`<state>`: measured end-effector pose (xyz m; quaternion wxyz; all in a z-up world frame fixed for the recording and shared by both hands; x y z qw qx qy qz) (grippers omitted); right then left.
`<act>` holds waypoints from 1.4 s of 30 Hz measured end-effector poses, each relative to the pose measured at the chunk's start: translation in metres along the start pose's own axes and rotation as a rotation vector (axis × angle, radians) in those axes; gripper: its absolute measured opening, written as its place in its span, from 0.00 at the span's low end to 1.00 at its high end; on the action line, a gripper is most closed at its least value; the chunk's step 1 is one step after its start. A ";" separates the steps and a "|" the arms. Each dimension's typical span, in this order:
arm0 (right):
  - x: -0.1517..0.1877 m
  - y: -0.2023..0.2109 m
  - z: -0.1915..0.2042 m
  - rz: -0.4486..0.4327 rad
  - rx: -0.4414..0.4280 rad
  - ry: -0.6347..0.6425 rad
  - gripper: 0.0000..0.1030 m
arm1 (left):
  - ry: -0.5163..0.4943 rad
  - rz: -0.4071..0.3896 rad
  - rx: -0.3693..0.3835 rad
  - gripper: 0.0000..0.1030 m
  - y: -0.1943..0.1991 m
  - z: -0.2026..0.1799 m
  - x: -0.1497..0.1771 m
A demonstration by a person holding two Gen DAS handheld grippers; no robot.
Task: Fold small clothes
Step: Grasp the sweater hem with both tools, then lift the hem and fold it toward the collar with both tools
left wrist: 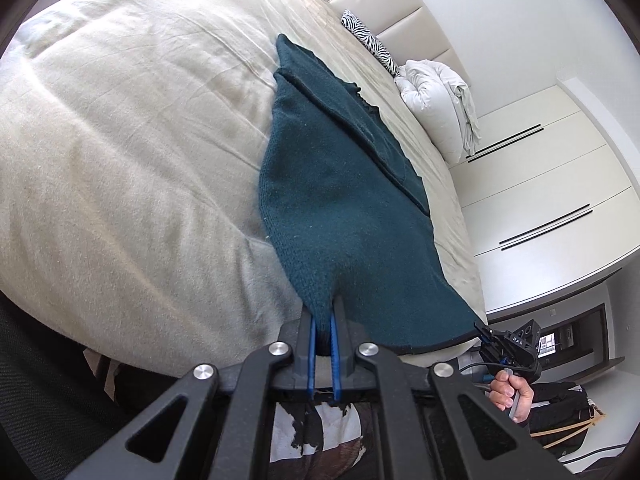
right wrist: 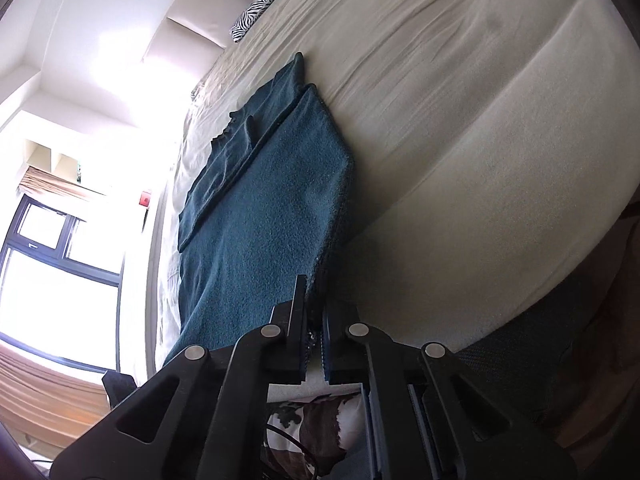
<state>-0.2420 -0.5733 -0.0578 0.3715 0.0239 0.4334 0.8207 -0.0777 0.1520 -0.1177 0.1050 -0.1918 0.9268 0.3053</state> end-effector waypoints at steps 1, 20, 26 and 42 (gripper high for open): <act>-0.001 0.002 0.003 -0.004 -0.008 0.004 0.04 | 0.004 -0.007 0.008 0.06 0.002 -0.001 -0.002; -0.049 0.029 0.059 -0.124 -0.144 0.023 0.04 | -0.006 -0.150 0.081 0.06 0.027 -0.030 -0.064; -0.078 0.031 0.078 -0.172 -0.170 0.034 0.04 | -0.018 -0.188 0.092 0.06 0.028 -0.039 -0.089; -0.167 -0.004 0.147 -0.273 -0.109 0.130 0.04 | -0.098 -0.279 0.073 0.06 0.000 -0.073 -0.190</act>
Point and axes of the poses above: each gripper's, at about its wrist camera, not at the fingertips, and y roughly against the way its jaws point, z to its left, x to its underside, the point moved 2 cm from there along -y, roughly the way its jaws point, and after that the axes turned 6 degrees about x, right-handed, at the moved point
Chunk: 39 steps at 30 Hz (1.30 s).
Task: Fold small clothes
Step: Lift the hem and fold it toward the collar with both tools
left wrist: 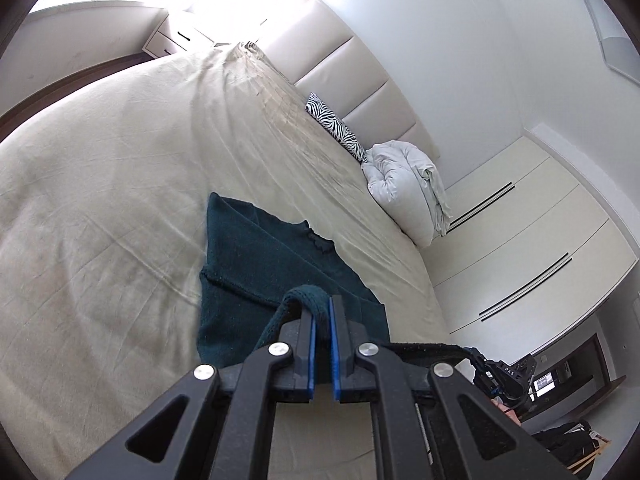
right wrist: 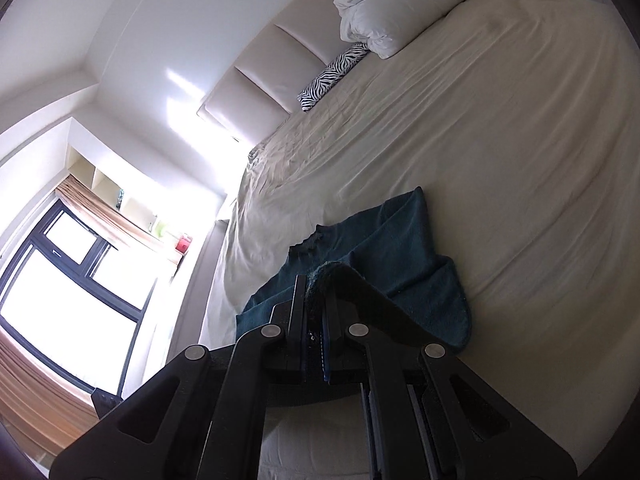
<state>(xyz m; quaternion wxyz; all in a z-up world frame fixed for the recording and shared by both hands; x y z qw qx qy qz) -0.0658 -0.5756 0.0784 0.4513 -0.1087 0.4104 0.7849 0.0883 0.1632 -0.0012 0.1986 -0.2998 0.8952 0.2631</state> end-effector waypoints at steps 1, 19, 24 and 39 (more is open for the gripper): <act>-0.004 -0.005 0.002 -0.001 0.006 0.003 0.04 | -0.007 -0.001 -0.005 0.06 -0.005 -0.001 -0.005; -0.058 -0.097 0.012 -0.026 0.165 0.124 0.04 | -0.122 0.034 -0.120 0.06 -0.093 0.006 -0.059; -0.070 -0.134 0.005 -0.015 0.190 0.112 0.04 | -0.125 0.044 -0.144 0.06 -0.121 0.016 -0.075; -0.088 -0.260 -0.036 0.060 0.276 0.095 0.04 | -0.088 0.087 -0.225 0.06 -0.205 0.069 -0.108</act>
Point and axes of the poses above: each gripper's, at about its wrist camera, not at the fingertips, and y roughly against the way its jaws point, z to its left, x to its underside, the point moved 2 cm from there along -y, roughly the way its jaws point, and after that the axes turned 6 degrees about x, right-handed, at the moved point
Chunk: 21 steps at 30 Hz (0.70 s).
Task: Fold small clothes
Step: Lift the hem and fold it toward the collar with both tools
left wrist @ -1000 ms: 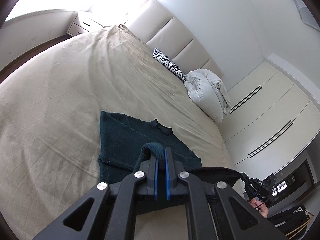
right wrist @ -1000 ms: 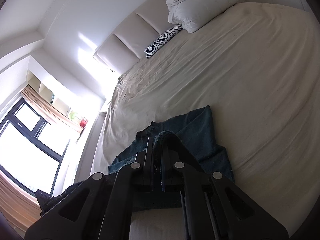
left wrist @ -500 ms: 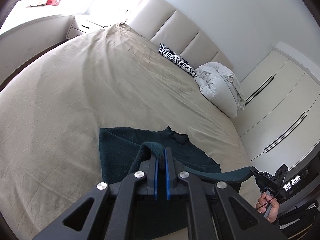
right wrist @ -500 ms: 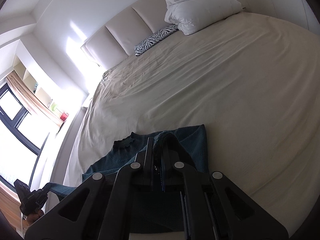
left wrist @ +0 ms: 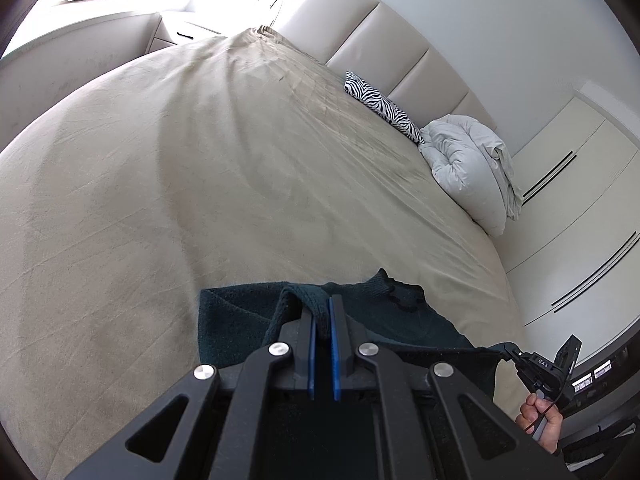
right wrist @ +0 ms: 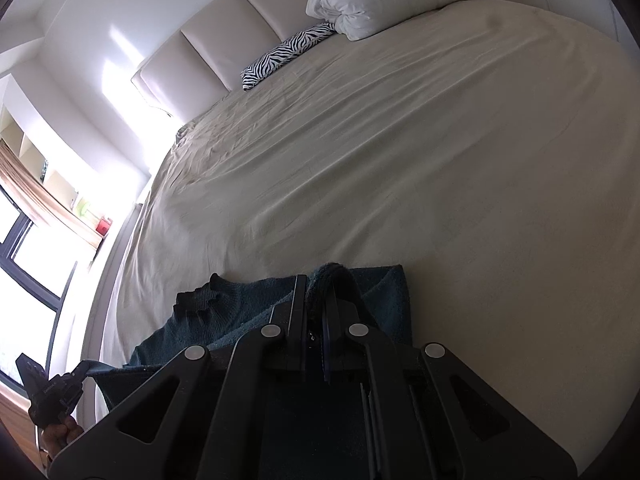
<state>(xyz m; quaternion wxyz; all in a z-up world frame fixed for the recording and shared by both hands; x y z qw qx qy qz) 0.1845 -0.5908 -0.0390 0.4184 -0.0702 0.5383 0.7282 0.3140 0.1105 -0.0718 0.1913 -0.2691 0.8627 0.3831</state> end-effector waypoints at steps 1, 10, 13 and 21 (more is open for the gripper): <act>-0.001 -0.006 0.000 0.003 0.005 0.001 0.04 | 0.003 0.004 -0.007 0.06 -0.006 0.003 -0.002; -0.009 -0.053 0.006 0.032 0.041 0.029 0.04 | 0.032 0.035 -0.037 0.07 -0.041 0.020 -0.013; -0.009 -0.066 0.005 0.045 0.054 0.029 0.04 | 0.044 0.049 -0.049 0.07 -0.051 0.027 -0.014; -0.003 -0.105 -0.006 0.112 0.084 -0.039 0.06 | 0.043 0.070 -0.076 0.16 -0.073 0.035 -0.015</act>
Point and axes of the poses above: each gripper's, at about its wrist camera, not at the fingertips, and y roughly against the way its jaws point, z to its left, x to its underside, the point moved 2 cm from there along -y, roughly the way its jaws point, and after that the axes turned 6 degrees about x, right-handed, at the moved point
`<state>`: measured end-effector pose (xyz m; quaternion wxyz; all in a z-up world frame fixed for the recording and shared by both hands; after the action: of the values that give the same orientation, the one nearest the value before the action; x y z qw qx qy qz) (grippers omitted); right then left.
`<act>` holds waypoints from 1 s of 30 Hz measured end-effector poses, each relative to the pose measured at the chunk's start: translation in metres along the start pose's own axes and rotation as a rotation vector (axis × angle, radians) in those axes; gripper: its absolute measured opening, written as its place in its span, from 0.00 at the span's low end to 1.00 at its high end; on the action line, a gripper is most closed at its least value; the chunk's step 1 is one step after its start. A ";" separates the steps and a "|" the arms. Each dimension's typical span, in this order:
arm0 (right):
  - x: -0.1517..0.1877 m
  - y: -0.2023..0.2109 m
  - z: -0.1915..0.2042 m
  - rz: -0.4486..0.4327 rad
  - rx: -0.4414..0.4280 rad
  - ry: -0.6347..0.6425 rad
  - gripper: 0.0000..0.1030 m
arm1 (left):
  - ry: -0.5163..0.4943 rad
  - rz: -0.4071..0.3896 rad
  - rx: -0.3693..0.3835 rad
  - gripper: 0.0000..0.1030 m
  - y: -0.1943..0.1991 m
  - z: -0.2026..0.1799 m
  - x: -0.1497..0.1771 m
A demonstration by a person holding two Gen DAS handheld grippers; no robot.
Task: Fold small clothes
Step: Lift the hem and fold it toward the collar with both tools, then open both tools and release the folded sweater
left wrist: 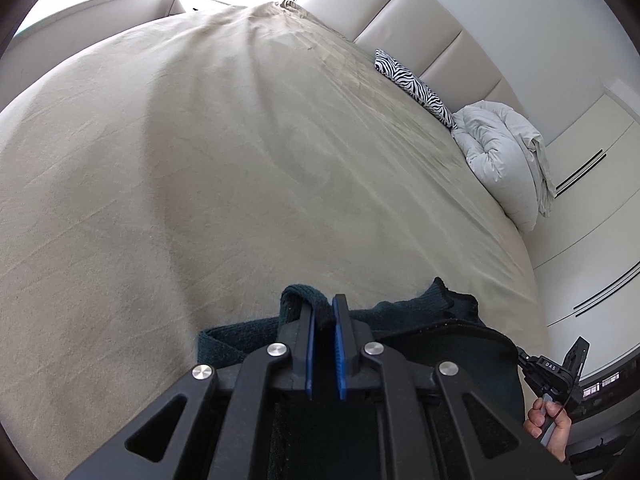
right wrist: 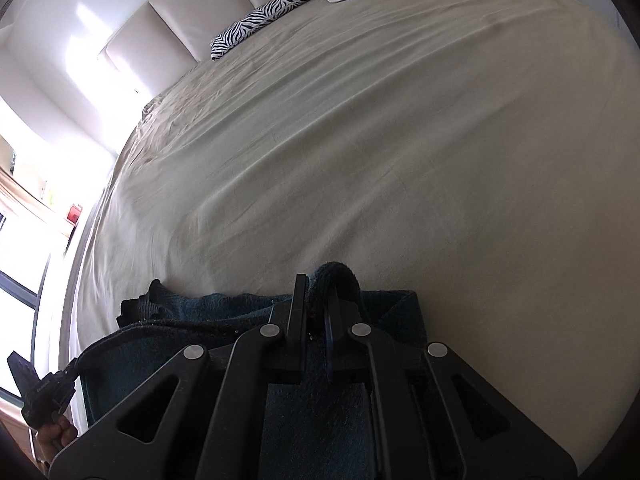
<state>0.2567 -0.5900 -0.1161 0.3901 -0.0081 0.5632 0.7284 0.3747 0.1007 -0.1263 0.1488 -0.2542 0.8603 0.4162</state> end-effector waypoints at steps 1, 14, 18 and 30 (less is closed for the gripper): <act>0.000 -0.004 -0.002 0.006 -0.001 -0.014 0.06 | 0.007 0.000 0.008 0.18 -0.001 0.001 -0.001; 0.003 0.009 0.001 -0.057 0.014 -0.016 0.43 | 0.020 -0.110 0.032 0.61 0.046 0.006 0.001; 0.001 0.028 -0.011 -0.094 0.026 -0.061 0.59 | -0.030 -0.146 0.038 0.61 0.061 -0.007 0.009; 0.035 0.062 0.005 -0.094 0.076 0.148 0.47 | -0.148 -0.064 -0.005 0.60 0.054 -0.020 0.067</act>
<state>0.1989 -0.5700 -0.0798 0.3813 -0.0734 0.6166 0.6848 0.2882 0.0920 -0.1108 0.2245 -0.2505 0.8373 0.4311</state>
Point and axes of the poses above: each gripper's, at about its wrist camera, not at the fingertips, and y roughly against the way its jaws point, z to its left, x to its underside, the point moved 2 cm from there along -y, roughly the way its jaws point, and after that the axes turned 6 degrees about x, right-handed, at the moved point
